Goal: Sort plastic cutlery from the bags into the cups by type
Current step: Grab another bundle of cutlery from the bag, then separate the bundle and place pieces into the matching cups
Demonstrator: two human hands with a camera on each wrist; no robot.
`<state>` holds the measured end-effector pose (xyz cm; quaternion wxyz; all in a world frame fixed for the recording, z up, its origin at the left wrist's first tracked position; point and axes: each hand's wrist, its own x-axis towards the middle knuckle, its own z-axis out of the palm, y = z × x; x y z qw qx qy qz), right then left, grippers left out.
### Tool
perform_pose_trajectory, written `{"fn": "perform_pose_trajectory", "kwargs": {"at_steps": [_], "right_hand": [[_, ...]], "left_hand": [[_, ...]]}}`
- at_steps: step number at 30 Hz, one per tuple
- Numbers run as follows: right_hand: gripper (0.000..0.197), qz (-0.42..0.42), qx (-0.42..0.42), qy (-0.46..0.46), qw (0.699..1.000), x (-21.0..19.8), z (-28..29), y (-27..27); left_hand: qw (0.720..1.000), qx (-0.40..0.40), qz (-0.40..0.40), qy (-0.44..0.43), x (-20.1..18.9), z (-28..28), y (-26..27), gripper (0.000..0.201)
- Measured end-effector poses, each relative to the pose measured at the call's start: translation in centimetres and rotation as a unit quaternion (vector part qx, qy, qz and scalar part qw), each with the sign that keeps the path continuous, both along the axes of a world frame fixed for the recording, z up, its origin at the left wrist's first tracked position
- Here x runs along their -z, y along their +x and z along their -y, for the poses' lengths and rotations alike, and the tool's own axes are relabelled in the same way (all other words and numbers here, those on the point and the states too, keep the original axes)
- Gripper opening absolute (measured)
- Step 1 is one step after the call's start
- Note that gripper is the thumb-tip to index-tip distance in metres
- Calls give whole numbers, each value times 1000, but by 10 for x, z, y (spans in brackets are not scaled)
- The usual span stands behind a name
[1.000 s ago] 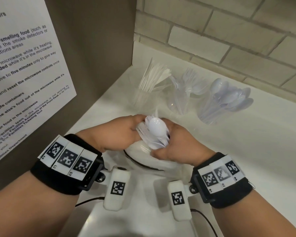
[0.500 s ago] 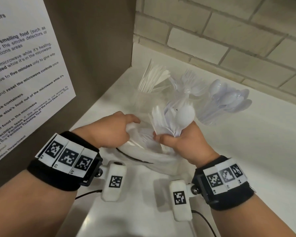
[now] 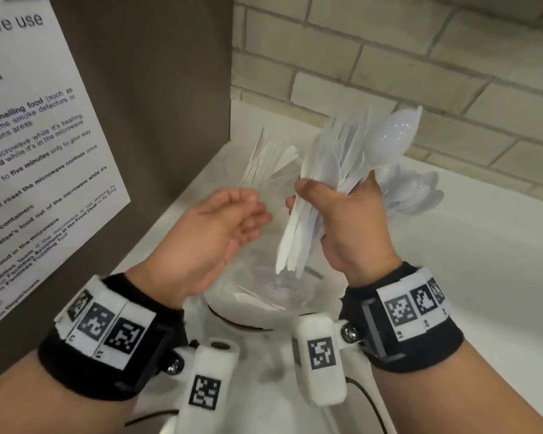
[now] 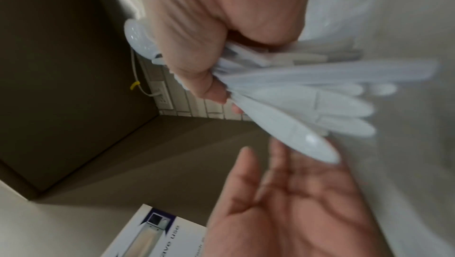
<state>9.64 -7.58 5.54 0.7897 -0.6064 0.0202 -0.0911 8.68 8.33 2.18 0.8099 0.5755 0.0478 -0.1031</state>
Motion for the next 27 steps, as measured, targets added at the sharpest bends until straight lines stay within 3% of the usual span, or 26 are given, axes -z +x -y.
{"fn": "perform_pose_trajectory", "kwargs": {"at_steps": [1, 5, 7, 10, 14, 20, 23, 25, 27], "right_hand": [[39, 9, 11, 8, 1000, -6, -4, 3], [45, 32, 41, 31, 998, -18, -16, 14], [49, 39, 68, 5, 997, -17, -21, 17], [51, 38, 86, -23, 995, -8, -28, 16], [48, 30, 72, -9, 997, 8, -35, 12], [30, 14, 23, -29, 999, 17, -36, 7], [38, -3, 17, -17, 1000, 14, -33, 10], [43, 2, 23, -15, 1000, 11, -25, 14], [43, 2, 0, -31, 1000, 9, -18, 15]], "left_hand": [[996, 25, -60, -56, -1, 4, 2, 24], [954, 136, -230, -139, -3, 12, 10, 55], [932, 159, -244, -215, -8, 17, 11, 60], [935, 99, -203, -274, -17, 26, 14, 39], [951, 36, -199, -234, -15, 33, 15, 32], [959, 27, -208, -190, -12, 34, 17, 37], [965, 60, -210, -143, -12, 31, 13, 52], [977, 87, -176, -79, -12, 23, 13, 72], [995, 55, -65, -43, -18, 13, 13, 73]]}}
